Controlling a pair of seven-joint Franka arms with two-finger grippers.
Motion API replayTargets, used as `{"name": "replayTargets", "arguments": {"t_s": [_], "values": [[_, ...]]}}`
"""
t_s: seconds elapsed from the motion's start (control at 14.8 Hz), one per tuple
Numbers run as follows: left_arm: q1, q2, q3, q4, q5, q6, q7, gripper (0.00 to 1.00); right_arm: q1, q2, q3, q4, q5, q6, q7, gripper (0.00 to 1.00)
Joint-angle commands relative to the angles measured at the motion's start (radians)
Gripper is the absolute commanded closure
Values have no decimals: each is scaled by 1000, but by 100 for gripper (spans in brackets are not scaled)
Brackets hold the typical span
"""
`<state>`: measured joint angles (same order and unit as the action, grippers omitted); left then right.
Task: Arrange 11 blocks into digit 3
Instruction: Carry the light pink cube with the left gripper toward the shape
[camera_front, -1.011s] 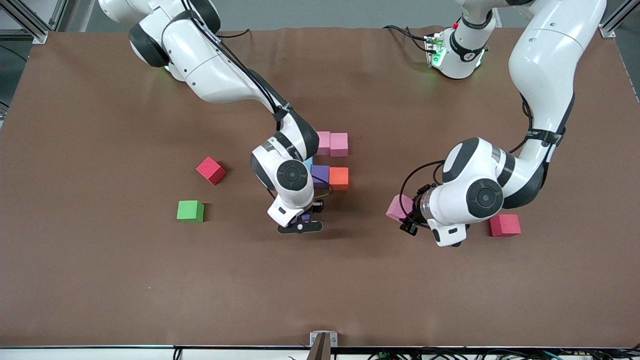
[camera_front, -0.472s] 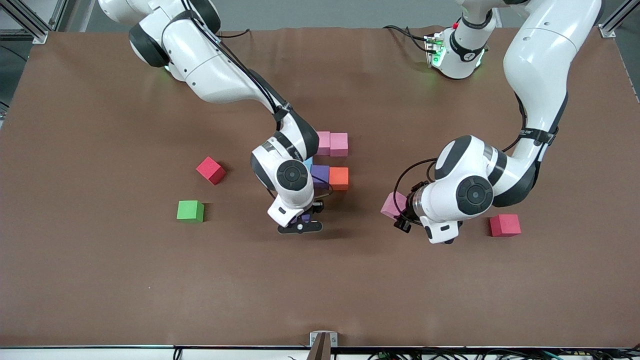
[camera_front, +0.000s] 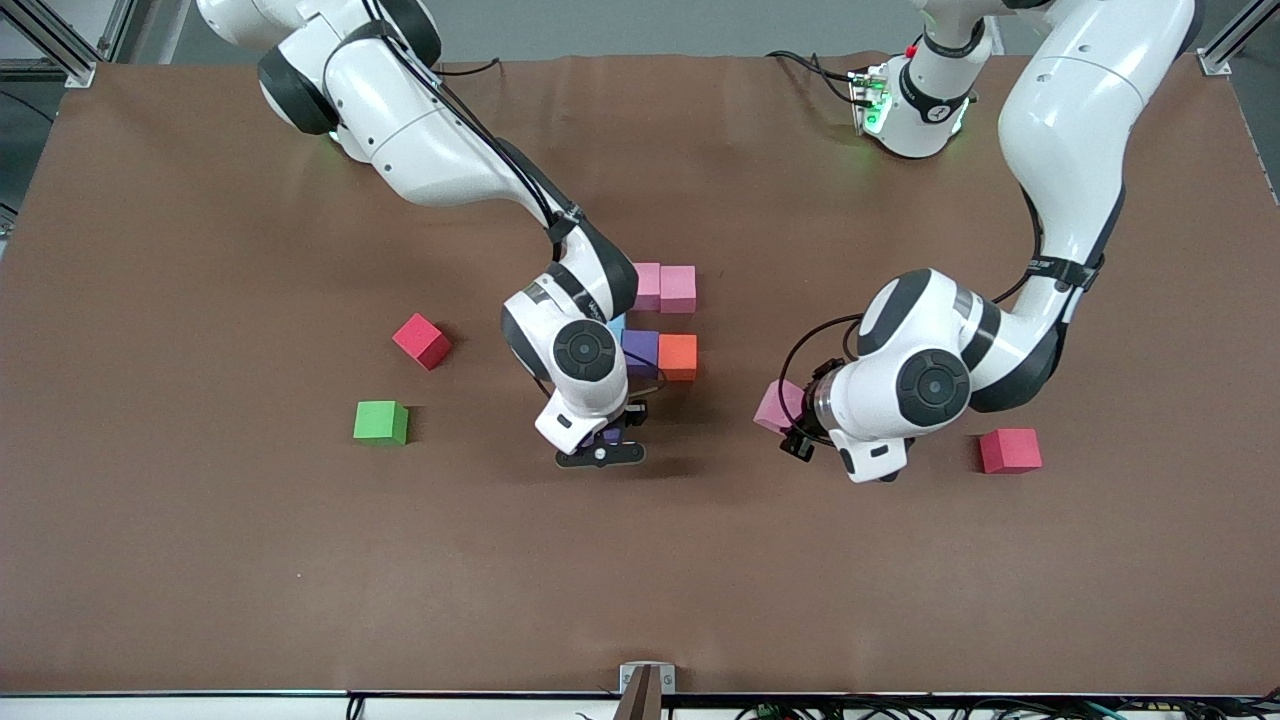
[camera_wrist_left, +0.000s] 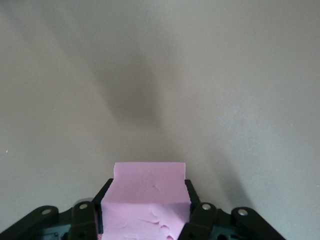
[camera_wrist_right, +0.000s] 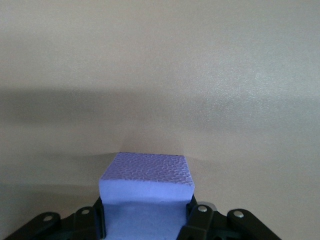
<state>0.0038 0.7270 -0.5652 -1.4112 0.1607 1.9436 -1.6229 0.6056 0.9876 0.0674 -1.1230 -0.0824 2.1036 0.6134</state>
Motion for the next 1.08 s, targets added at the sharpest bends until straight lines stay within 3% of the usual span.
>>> {"name": "replayTargets", "arguments": {"t_s": [0.0,1.01], "values": [[-8,0,8,1,-4,1,6,100,-1,5,0,-1,3,7,-9,97],[-27,37,13,46,-6,28,-55,100,-4,0,-1,-1,-3,-2,-30,97]]}}
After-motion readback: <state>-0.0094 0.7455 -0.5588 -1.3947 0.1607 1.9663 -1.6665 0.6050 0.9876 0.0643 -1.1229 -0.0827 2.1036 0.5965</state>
